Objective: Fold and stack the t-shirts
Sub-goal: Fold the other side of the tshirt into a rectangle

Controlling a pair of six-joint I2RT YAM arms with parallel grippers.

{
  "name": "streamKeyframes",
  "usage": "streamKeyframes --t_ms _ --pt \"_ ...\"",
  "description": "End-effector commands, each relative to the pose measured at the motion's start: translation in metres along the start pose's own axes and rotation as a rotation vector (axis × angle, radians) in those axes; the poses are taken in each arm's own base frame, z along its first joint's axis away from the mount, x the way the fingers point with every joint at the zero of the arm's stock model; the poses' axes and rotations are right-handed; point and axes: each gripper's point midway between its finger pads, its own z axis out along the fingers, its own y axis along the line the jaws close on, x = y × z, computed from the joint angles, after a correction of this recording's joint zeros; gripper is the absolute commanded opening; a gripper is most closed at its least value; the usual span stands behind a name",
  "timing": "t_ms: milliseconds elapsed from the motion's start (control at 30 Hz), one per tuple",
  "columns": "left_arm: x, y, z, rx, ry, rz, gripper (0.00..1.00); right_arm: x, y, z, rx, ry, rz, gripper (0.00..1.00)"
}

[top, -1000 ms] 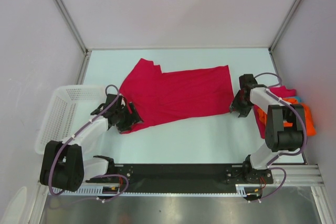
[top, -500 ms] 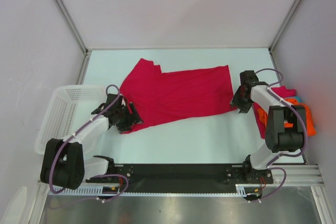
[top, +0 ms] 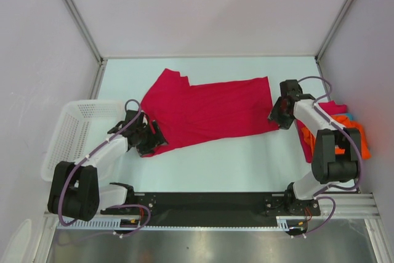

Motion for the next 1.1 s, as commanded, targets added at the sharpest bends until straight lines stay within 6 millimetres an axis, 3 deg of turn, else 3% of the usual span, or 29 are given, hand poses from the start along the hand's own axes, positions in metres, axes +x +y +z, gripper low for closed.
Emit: streamKeyframes --t_ms 0,133,467,533,567,600,833,1067 --pt "-0.014 -0.012 -0.006 0.030 -0.044 0.039 0.78 -0.006 0.007 0.018 0.005 0.011 0.010 0.50" --pt "-0.015 -0.012 -0.008 0.026 -0.051 0.043 0.78 -0.007 0.012 0.033 0.007 0.014 0.005 0.50" --pt "-0.020 -0.015 -0.013 0.031 -0.061 0.053 0.78 -0.007 -0.001 0.067 0.068 0.048 -0.015 0.50" --pt "-0.020 -0.016 -0.013 0.031 -0.061 0.054 0.78 -0.004 0.001 0.069 0.055 0.057 -0.021 0.39" --pt "-0.021 -0.016 -0.014 0.032 -0.064 0.054 0.78 -0.004 0.002 0.068 0.046 0.059 -0.024 0.29" --pt "-0.021 -0.016 -0.014 0.034 -0.061 0.055 0.78 -0.002 0.003 0.068 0.035 0.061 -0.026 0.00" --pt "-0.021 -0.016 -0.015 0.040 -0.061 0.057 0.78 0.010 0.000 0.044 0.019 0.028 -0.042 0.00" --pt "-0.016 -0.015 -0.020 0.043 -0.057 0.049 0.78 0.057 -0.020 0.020 0.067 0.087 -0.033 0.00"
